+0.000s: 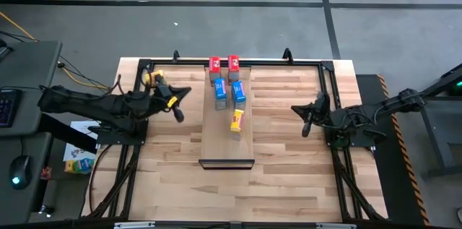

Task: Stack cereal on shelf
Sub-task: Put the yellow cereal box and aligned with the yellow cereal box on the shelf

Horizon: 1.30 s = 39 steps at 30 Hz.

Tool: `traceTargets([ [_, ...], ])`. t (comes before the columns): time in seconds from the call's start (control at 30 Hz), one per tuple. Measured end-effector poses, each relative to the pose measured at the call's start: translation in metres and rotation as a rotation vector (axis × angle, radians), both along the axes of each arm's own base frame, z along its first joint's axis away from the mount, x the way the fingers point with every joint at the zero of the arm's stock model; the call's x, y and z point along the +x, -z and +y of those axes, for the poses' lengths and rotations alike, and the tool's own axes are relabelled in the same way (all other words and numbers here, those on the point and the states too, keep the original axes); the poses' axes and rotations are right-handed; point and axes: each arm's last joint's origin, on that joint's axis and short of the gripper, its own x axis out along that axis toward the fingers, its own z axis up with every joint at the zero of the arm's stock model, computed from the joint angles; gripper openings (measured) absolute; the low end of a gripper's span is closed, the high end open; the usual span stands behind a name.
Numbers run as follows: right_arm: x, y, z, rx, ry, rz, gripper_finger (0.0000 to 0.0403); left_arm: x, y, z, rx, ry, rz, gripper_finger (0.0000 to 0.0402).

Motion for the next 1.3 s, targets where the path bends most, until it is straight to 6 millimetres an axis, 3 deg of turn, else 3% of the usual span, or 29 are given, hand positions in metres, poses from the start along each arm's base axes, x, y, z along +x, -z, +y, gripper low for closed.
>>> traceTargets([
  [0.17, 0.000, 0.003, 0.000, 0.004, 0.002, 0.010, 0.0000, -0.006, -0.017, 0.009, 0.060, -0.148, 0.066, 0.0049],
  [0.33, 0.000, 0.003, 0.000, 0.003, -0.001, 0.011, 0.0000, -0.014, -0.027, 0.029, 0.022, -0.283, 0.228, 0.0119],
  [0.53, 0.000, 0.003, 0.000, -0.004, -0.003, 0.016, 0.0000, -0.030, -0.028, 0.066, -0.149, -0.474, 0.449, 0.0220],
  [0.73, 0.000, 0.003, 0.000, -0.004, -0.003, 0.015, 0.0000, -0.044, -0.016, 0.110, -0.346, -0.609, 0.604, 0.0298],
  [0.97, 0.000, 0.003, 0.000, -0.004, -0.003, 0.016, 0.0000, -0.056, 0.011, 0.158, -0.589, -0.585, 0.739, 0.0317],
  [1.23, 0.000, 0.004, 0.000, -0.004, -0.001, 0.024, 0.0000, -0.045, 0.004, 0.166, -0.641, -0.569, 0.800, 0.0317],
  [1.3, 0.000, 0.004, 0.000, 0.008, 0.002, 0.019, 0.0000, -0.043, 0.011, 0.169, -0.660, -0.600, 0.837, 0.0317],
])
